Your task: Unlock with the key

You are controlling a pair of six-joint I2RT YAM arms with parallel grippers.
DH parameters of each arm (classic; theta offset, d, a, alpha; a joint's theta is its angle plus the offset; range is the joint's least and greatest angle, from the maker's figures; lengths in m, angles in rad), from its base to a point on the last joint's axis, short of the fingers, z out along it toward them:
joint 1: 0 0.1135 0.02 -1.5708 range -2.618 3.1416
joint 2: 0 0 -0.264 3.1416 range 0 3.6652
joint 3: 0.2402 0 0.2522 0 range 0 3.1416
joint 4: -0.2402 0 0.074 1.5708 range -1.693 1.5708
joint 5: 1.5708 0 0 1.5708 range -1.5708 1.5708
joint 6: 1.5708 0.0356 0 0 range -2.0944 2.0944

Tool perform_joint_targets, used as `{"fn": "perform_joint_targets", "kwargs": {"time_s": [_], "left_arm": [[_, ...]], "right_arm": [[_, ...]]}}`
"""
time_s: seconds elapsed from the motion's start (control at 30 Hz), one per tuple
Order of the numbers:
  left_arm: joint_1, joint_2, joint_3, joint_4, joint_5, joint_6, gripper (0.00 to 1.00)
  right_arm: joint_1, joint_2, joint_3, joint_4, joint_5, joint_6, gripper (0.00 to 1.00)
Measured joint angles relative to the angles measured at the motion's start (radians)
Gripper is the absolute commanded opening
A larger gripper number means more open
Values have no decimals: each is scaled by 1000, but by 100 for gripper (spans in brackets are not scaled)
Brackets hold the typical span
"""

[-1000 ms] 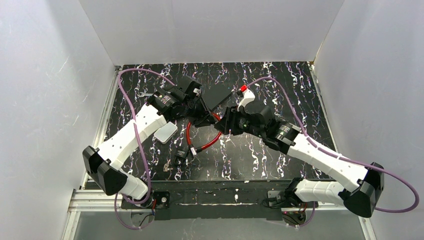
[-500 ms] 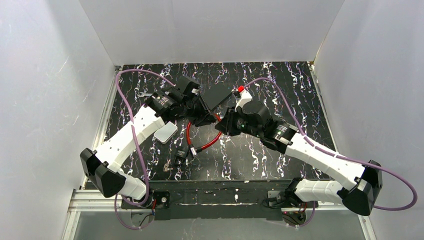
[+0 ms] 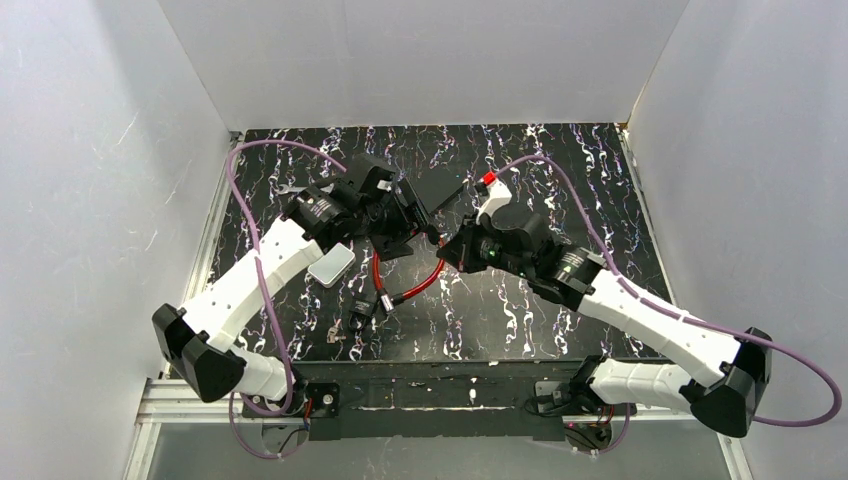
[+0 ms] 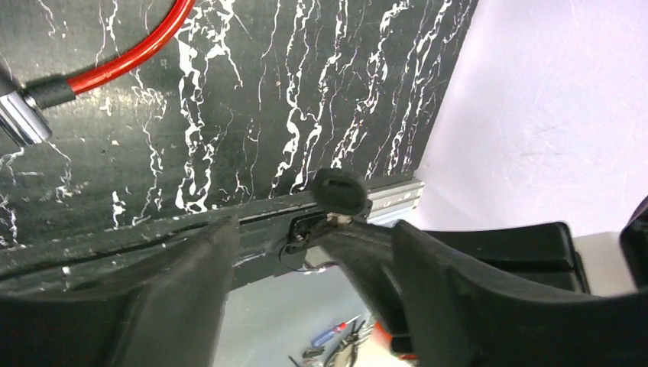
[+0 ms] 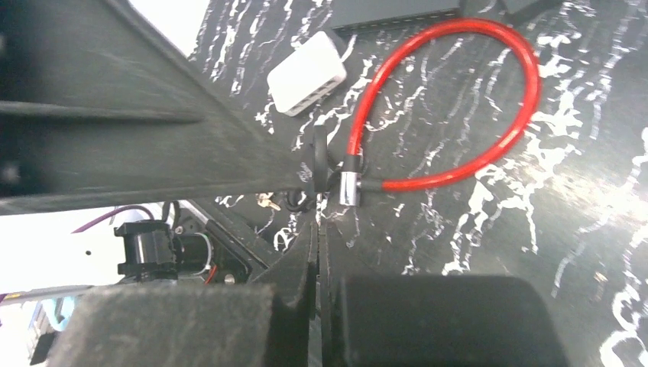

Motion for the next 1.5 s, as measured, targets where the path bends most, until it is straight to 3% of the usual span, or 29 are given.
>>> {"fn": "perform_joint_targets", "kwargs": {"time_s": [0.07, 0.3, 0.4, 0.53, 0.8, 0.93, 1.1, 1.3, 1.5], "left_arm": [[1, -21, -10, 4, 5, 16, 92], [59, -116, -49, 51, 80, 122, 93], [92, -157, -81, 110, 135, 192, 92], [138, -178, -83, 164, 260, 314, 91], [300, -217, -64, 206, 543, 453, 86], [329, -265, -47, 221, 678, 492, 71], [333, -321, -47, 310, 847, 467, 66], [333, -332, -65, 372, 962, 432, 63], [333, -322, -77, 335, 977, 452, 64]], "right_arm": [[0, -19, 26, -78, 39, 1, 1], [-1, -122, 119, -299, 177, 32, 1], [-3, -106, 178, -350, 112, -44, 1], [-2, 55, 405, -430, -47, -159, 1], [-97, 117, 375, -319, -459, -135, 1], [-156, 155, 371, -269, -679, -118, 1], [-183, 143, 292, -44, -917, 10, 1], [-185, 152, 255, 135, -1065, 131, 1], [-186, 170, 265, 197, -1133, 171, 1]]}}
